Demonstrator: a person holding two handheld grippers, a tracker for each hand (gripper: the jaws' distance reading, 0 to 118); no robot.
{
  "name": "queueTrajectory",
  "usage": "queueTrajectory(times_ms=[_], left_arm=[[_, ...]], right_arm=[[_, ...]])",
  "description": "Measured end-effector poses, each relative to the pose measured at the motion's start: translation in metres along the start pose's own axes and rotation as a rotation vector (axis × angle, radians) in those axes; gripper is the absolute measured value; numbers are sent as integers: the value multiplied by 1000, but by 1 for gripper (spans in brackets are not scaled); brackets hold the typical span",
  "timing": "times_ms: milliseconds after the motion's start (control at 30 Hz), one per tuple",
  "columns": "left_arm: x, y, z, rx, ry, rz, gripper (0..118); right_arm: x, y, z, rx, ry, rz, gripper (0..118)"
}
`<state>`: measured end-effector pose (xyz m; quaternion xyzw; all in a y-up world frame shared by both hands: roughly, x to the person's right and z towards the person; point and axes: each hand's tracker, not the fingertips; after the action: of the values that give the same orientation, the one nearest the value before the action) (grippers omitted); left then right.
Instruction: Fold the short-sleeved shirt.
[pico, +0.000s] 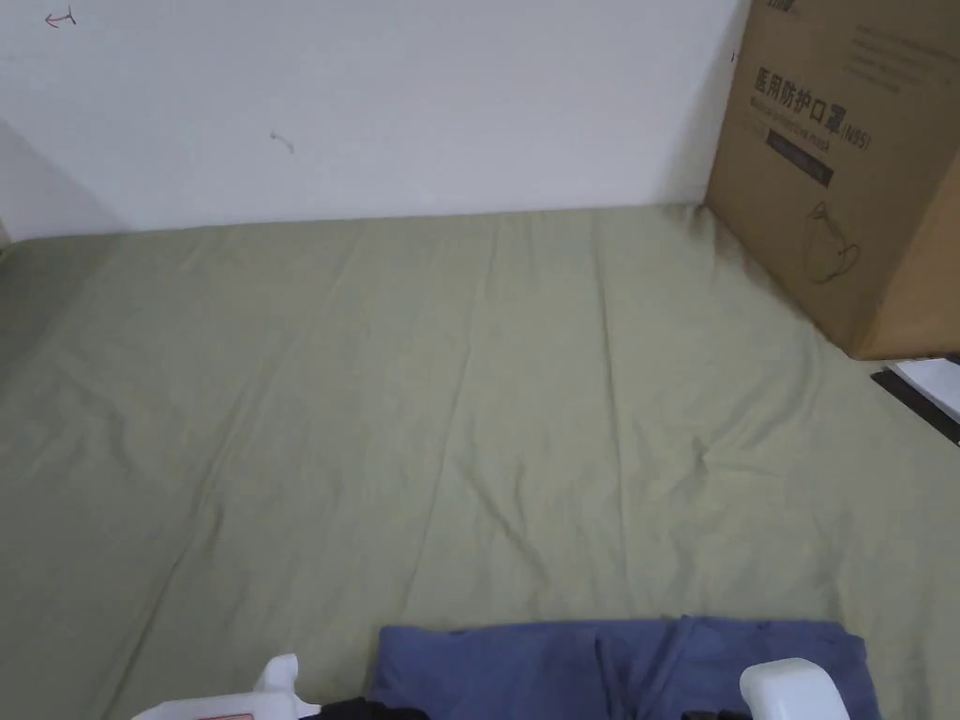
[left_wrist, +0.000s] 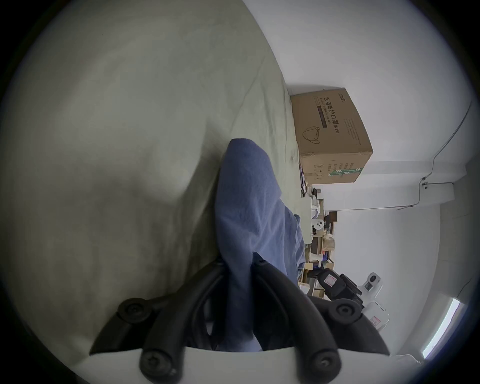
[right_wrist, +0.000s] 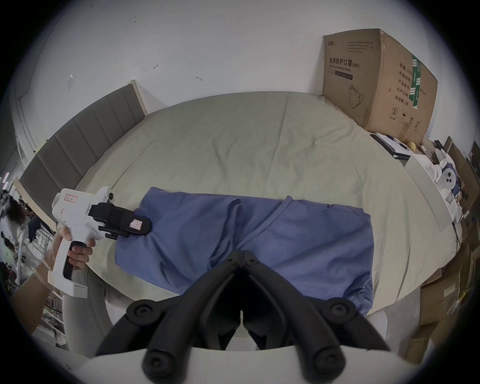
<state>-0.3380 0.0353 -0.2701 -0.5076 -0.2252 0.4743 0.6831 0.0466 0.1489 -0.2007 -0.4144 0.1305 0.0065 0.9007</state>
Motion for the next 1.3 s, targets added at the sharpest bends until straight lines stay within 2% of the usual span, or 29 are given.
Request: queueTrajectory(times_ms=[67,133,200,333,467,533,600,667,900,1133,1167,1200,1267,1300], left_arm=[[1,0,16,-4,0,-9,7],[-3,4,45,13,49,-80,7],[-7,7,79,46,109,-90,7],[-28,16,149,171,238,-50,7],[-15,11,179,266,258,-40,7],[14,4,172,262,278,-66,7],[45,-2,162,227,366,-107,7],[91,-22,143,228,398,-205,7],[185,-33,66,129,312,-338,7],[193,-41,-87,-116,358,-361,10],[181,-35,-107,-163,376,-377,14],[174,-36,-125,-207,355,-378,33],[170,-41,-147,-273,377,-361,86],[169,-46,-151,-261,352,-358,104]], right_arm=[[-3,2,0,-2,-5,12,0],[-6,4,3,2,-8,17,0],[-6,5,6,25,6,-6,0],[-9,2,4,57,13,-24,0],[-10,-4,-2,45,38,-28,0],[-9,-8,-2,44,48,-33,0],[-7,-12,-1,52,43,-35,0],[-1,-16,1,57,38,-41,0],[38,-25,24,135,-15,-141,0],[77,-35,40,155,-63,-216,0],[82,-38,42,148,-73,-228,0],[85,-41,43,147,-79,-245,0],[90,-46,46,142,-75,-270,0],[92,-48,47,136,-76,-276,0]])
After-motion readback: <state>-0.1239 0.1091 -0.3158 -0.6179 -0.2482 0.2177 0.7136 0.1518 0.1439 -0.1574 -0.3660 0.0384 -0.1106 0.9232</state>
